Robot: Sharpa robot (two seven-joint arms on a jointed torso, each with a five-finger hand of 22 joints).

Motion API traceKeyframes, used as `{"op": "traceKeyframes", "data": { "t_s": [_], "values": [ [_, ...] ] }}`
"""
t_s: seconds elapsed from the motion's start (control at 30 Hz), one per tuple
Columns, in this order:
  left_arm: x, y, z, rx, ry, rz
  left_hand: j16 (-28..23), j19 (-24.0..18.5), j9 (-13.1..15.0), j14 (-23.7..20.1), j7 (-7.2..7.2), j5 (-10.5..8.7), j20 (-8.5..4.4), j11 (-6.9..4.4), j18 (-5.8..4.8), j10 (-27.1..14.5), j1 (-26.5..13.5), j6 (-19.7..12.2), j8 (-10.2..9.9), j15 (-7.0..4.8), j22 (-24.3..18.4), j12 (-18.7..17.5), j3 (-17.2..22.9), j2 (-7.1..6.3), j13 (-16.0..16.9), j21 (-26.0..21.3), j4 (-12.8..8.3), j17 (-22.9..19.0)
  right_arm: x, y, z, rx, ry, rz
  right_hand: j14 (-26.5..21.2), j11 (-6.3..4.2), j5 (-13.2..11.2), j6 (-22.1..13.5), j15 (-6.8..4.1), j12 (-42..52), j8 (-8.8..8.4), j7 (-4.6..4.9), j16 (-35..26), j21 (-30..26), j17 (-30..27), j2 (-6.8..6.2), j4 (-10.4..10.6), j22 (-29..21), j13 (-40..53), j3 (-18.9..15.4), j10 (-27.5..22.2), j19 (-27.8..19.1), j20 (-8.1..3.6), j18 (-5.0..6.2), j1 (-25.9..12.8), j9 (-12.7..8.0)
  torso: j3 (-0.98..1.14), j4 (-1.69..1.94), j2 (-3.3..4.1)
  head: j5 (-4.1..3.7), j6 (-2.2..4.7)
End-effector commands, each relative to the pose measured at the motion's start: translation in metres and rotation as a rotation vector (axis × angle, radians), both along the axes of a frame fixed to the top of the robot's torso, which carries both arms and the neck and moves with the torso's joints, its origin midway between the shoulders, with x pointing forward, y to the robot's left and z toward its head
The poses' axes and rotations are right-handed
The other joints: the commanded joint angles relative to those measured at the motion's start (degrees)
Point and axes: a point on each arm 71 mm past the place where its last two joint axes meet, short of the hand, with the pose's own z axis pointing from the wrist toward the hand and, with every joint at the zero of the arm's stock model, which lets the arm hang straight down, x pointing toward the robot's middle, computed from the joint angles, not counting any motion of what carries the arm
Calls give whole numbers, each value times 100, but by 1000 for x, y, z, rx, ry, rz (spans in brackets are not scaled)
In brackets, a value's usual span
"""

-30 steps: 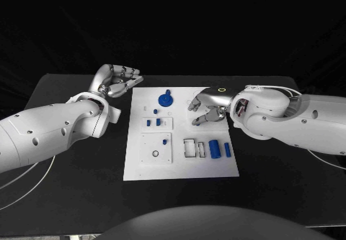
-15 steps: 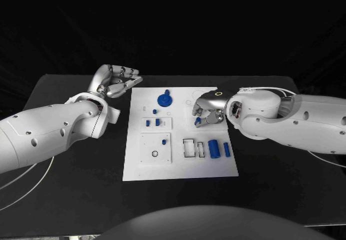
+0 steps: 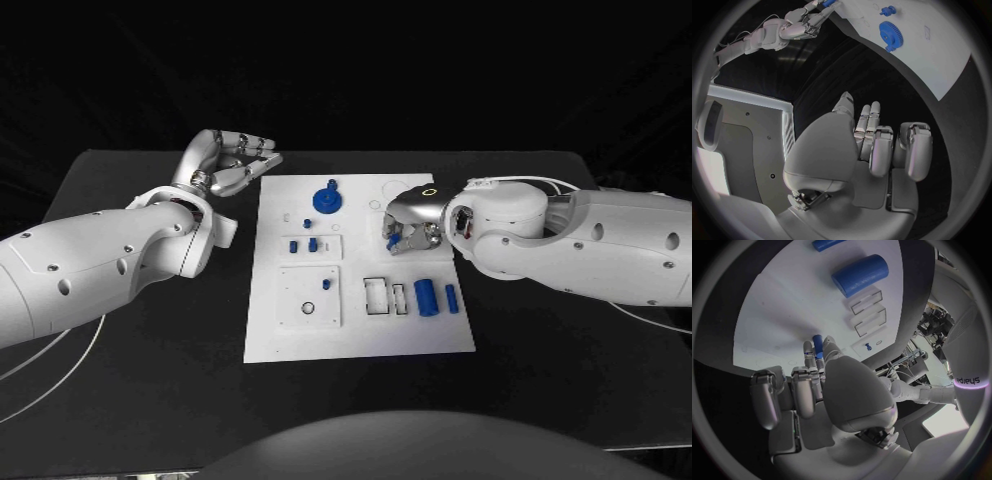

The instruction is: Assemble the parts on the task board

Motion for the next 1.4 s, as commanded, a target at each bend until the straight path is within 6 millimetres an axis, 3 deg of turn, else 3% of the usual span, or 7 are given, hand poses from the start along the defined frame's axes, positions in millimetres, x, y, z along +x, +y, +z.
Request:
{"op": "traceKeyframes", "data": {
  "t_s": [0.03, 0.43, 0.57, 0.97, 1.1, 1.27, 1.4],
  "values": [
    [-1, -2, 1, 0, -10, -17, 15, 613, -8, 606, -6, 24, 4, -2, -42, 31, -18, 45, -20, 3, 1509, 18, -18, 60, 2, 14, 4, 1508, 0, -2, -3, -40, 10, -5, 607, -9, 27, 43, -54, -2, 30, -7, 23, 26, 1508, -3, 1, 1508, -9, 46, 46, 600, -67, -39, 60, 3, -3, -2, 3, -5, 0],
    [-1, -1, 1, 0, -7, -16, 15, 613, -9, 606, -7, 25, 3, -2, -42, 33, -5, 46, -21, 3, 1509, 16, -28, 74, 1, 14, 4, 1508, -1, -2, -4, -32, 7, -6, 607, -118, 28, 257, -192, -3, 78, -111, 23, 26, 1508, 20, 17, 1508, -11, 149, 340, 600, -195, -39, 114, 18, 2, 0, 0, -9, 0],
    [-1, -1, 1, 0, -7, -16, 15, 613, -9, 606, -7, 25, 3, -2, -42, 33, -5, 46, -21, 3, 1509, 16, -28, 74, 1, 14, 4, 1508, -1, -2, -4, -29, 6, -6, 607, -122, 27, 266, -198, -6, 79, -116, 23, 26, 1508, 18, 22, 1508, -12, 153, 353, 600, -202, -39, 112, 18, -7, 2, 1, -7, 0],
    [0, -2, 1, 0, -7, -17, 15, 613, -9, 606, -7, 25, 3, -2, -42, 33, -5, 46, -21, 3, 1509, 16, -28, 74, 1, 14, 4, 1508, -1, -2, -3, -21, 1, -4, 607, -169, 27, 367, -250, -32, 95, -166, 23, 26, 1508, 8, 61, 1508, -16, 190, 483, 600, -256, -39, 109, 22, 0, 5, 2, 4, 0],
    [0, -2, 1, 0, -7, -17, 15, 613, -9, 606, -7, 25, 3, -2, -42, 33, -5, 46, -21, 3, 1509, 16, -28, 74, 1, 14, 4, 1508, -1, -2, -3, -18, -2, -5, 607, -196, 28, 435, -273, -38, 116, -198, 23, 26, 1508, 68, 74, 1508, -15, 245, 546, 600, -277, -39, 130, 30, 1, 1, 0, 8, 0],
    [0, -2, 1, 1, -7, -17, 15, 613, -9, 606, -7, 25, 3, -2, -42, 33, -5, 46, -21, 3, 1509, 16, -28, 74, 1, 14, 4, 1508, -1, -3, -2, -5, -17, -8, 607, -245, 27, 558, -320, -41, 162, -257, 23, 26, 1508, 234, 99, 1508, -15, 369, 654, 600, -319, -39, 171, 50, 0, -4, -5, 15, 0],
    [0, -1, 1, 1, -7, -16, 15, 613, -9, 606, -7, 25, 3, -2, -42, 33, -5, 46, -21, 3, 1509, 16, -28, 74, 1, 14, 4, 1508, -1, -2, -1, 6, -30, -8, 607, -262, 27, 598, -342, -58, 173, -276, 23, 26, 1508, 266, 104, 1508, -18, 413, 690, 600, -342, -39, 183, 56, 0, 0, -1, 14, 0]
  ]
}}
